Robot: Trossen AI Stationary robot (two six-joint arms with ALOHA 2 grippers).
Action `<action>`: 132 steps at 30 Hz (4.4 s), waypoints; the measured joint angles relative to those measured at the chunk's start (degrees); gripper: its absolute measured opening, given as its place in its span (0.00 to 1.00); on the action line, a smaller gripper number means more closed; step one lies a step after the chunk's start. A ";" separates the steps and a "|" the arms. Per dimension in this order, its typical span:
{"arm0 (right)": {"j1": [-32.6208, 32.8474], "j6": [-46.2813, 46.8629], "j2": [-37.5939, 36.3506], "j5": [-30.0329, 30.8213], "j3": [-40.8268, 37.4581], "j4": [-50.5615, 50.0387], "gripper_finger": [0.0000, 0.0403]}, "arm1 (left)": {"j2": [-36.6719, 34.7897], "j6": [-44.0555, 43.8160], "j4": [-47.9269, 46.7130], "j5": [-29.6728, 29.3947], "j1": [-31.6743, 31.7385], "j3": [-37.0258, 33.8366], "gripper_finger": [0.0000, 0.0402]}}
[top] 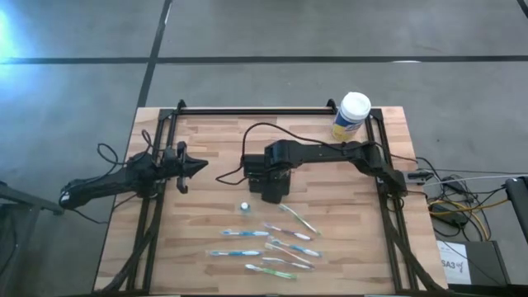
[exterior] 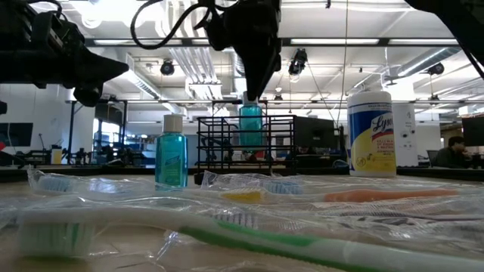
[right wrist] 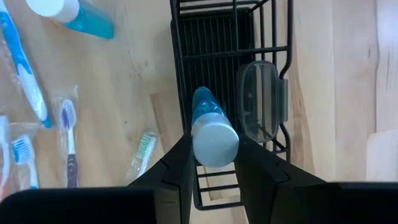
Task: Pick & Place toothbrushing station
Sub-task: Put the bottom mouthwash into the wire organizer, then put the mouthwash into the wire organizer
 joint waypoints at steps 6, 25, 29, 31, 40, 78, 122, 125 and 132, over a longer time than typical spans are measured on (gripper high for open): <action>0.00 0.04 0.03 0.11 -0.21 1.69 0.22 | 0.02 0.00 0.07 0.00 0.00 0.00 0.02; 0.00 0.02 0.48 -0.04 -5.58 6.55 0.22 | 0.02 0.01 0.04 0.00 0.00 0.00 0.02; -0.05 -0.88 1.22 -1.69 -5.46 6.70 0.22 | 0.02 0.09 0.00 0.00 0.01 0.00 0.02; -0.02 -1.05 1.39 -1.68 -5.45 6.75 0.22 | 0.02 0.09 -0.03 0.00 0.02 0.00 0.02; -0.13 -1.54 1.39 -1.71 -5.23 7.03 0.22 | 0.02 0.13 -0.50 0.00 0.01 0.00 0.02; -0.96 -7.02 4.29 -0.13 -3.29 8.83 0.24 | 0.09 0.20 -1.28 0.00 0.02 0.00 0.02; 2.55 -9.71 -10.42 4.38 9.18 7.08 0.29 | 0.09 0.04 -1.99 0.02 0.02 -0.02 0.02; 4.60 -13.44 -17.39 5.16 7.76 13.63 0.26 | 0.17 -0.32 -2.57 0.12 0.02 -0.02 0.02; 10.39 -19.77 -36.20 6.12 -8.02 31.97 0.16 | 0.31 -2.04 -3.18 0.77 -0.02 0.02 0.02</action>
